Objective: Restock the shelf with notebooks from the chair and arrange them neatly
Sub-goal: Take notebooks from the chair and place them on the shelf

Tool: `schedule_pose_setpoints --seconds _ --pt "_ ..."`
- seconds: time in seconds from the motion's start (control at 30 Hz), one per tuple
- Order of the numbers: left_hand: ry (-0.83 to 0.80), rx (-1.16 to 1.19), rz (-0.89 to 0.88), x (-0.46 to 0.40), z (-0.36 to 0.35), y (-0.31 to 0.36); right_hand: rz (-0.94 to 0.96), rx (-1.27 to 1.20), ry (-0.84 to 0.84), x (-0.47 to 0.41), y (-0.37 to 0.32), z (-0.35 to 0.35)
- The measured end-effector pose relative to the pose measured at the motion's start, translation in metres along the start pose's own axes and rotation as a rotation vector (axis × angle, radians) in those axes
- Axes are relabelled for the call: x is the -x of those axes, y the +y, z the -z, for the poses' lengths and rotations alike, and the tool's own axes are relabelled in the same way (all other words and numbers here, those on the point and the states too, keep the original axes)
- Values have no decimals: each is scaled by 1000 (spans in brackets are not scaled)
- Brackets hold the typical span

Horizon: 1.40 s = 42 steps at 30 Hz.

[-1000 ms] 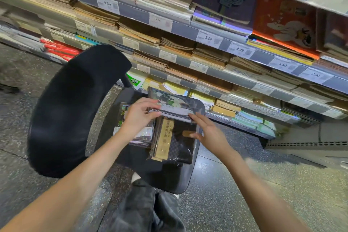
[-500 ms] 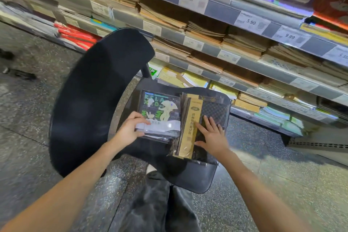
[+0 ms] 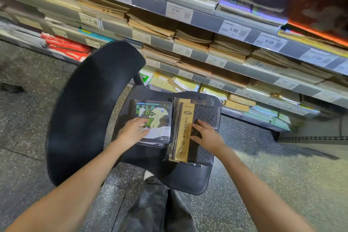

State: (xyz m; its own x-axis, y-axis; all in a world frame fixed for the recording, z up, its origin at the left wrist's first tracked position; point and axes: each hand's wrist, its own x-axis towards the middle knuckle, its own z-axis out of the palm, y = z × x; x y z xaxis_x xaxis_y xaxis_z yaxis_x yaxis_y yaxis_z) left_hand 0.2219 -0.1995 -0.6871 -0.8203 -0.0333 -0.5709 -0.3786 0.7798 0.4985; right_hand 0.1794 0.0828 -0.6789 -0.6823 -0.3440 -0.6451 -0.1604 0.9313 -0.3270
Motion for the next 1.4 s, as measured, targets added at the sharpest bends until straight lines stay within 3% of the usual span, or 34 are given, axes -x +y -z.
schedule_pose_setpoints --seconds 0.23,0.67,0.93,1.4 --pt "-21 -206 -245 -1 42 86 -35 -104 69 27 -10 60" --pt "77 -355 -664 31 155 274 -28 -55 500 148 -29 240" --pt "255 -374 -812 64 219 397 14 -34 693 216 -24 344" --pt "450 -405 -958 124 329 545 147 97 959 288 0 500"
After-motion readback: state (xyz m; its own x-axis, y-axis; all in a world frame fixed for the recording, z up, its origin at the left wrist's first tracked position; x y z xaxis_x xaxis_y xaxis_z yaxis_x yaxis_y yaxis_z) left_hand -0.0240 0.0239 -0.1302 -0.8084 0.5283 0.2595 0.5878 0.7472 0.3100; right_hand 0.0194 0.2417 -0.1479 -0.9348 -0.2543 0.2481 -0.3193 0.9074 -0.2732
